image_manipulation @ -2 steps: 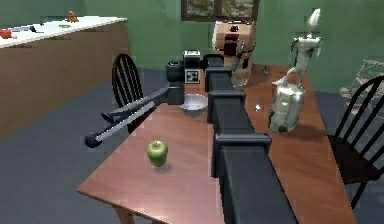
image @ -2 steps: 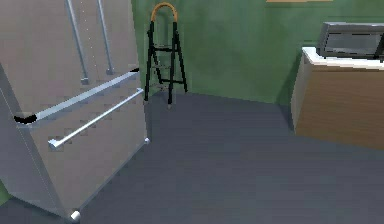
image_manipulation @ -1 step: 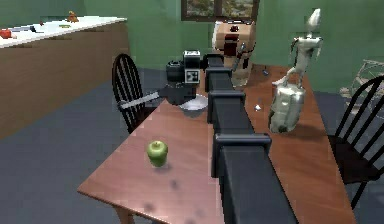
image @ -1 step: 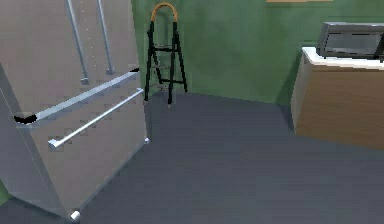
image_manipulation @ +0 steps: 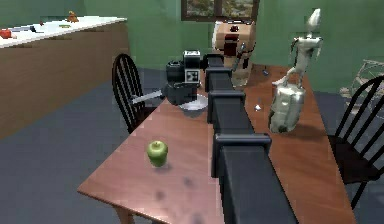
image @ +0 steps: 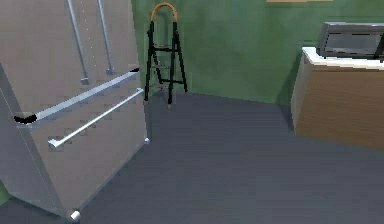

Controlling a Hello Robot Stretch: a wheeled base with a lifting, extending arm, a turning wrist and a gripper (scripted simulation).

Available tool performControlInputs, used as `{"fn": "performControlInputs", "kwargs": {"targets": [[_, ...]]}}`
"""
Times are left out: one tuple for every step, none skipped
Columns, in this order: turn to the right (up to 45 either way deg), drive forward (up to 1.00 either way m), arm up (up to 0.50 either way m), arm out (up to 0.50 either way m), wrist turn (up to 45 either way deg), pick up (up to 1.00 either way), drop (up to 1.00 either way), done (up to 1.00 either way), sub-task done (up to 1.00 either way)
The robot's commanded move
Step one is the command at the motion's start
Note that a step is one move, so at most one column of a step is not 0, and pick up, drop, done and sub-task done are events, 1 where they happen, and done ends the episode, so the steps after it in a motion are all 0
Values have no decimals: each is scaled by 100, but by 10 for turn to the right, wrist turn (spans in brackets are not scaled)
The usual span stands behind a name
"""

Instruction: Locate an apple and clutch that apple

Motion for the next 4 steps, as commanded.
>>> {"fn": "performControlInputs", "kwargs": {"targets": [[0,0,-26,0,0,0,0,0,0],[0,0,0,0,0,100,0,0,0],[0,0,10,0,0,0,0,0,0],[0,0,0,0,0,0,0,100,0]]}}
